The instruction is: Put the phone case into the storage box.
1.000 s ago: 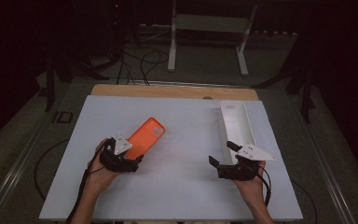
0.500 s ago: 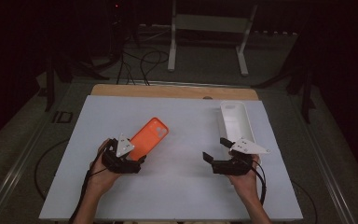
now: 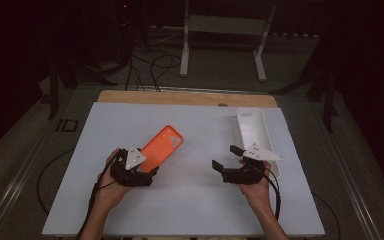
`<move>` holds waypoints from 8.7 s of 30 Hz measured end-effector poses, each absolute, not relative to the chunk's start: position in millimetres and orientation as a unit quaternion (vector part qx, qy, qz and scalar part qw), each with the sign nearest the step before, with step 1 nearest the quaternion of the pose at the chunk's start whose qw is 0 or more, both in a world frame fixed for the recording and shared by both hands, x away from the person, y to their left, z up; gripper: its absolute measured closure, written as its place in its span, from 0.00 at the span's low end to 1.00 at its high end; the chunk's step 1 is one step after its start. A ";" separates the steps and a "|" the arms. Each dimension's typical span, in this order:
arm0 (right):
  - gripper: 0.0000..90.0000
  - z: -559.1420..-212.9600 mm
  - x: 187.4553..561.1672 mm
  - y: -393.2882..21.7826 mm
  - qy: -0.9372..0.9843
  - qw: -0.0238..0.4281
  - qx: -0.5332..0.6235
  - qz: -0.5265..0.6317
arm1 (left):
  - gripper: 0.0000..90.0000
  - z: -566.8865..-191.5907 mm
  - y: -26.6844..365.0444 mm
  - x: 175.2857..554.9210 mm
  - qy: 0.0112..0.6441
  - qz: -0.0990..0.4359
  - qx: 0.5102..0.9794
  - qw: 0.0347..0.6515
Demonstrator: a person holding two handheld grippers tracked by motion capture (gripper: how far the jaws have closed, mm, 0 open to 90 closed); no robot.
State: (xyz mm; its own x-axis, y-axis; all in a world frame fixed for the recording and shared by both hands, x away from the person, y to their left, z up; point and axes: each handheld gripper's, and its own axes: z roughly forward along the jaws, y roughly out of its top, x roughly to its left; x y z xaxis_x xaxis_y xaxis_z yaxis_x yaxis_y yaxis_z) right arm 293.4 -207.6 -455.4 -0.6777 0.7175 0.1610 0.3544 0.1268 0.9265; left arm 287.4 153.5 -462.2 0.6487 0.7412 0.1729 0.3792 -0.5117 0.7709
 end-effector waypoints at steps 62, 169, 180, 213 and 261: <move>0.10 -449.4 331.6 -110.1 0.761 0.046 0.325 0.559 | 0.18 -445.5 123.6 268.5 0.279 0.248 0.835 0.404; 0.97 -439.3 312.1 -107.9 0.808 0.011 0.270 0.524 | 0.06 -455.0 130.4 276.6 0.274 0.159 0.848 0.424; 0.97 -436.0 305.4 -105.8 0.821 0.001 0.216 0.528 | 0.13 -457.2 130.1 276.0 0.257 0.132 0.854 0.433; 0.92 -438.6 307.7 -104.7 0.828 -0.061 0.149 0.537 | 0.85 -463.5 138.0 278.8 0.188 -0.006 0.854 0.485; 0.27 -440.6 311.9 -106.0 0.817 -0.007 0.233 0.527 | 0.95 -460.4 138.5 278.6 0.236 0.079 0.846 0.472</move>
State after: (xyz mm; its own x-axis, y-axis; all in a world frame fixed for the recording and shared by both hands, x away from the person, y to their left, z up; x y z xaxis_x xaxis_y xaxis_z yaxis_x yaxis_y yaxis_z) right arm 311.9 -106.0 -440.6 -0.8911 0.3740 0.2570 0.3886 0.3364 0.8578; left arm 278.6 138.5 -460.4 0.8758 0.4743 -0.0891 0.3253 -0.4436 0.8351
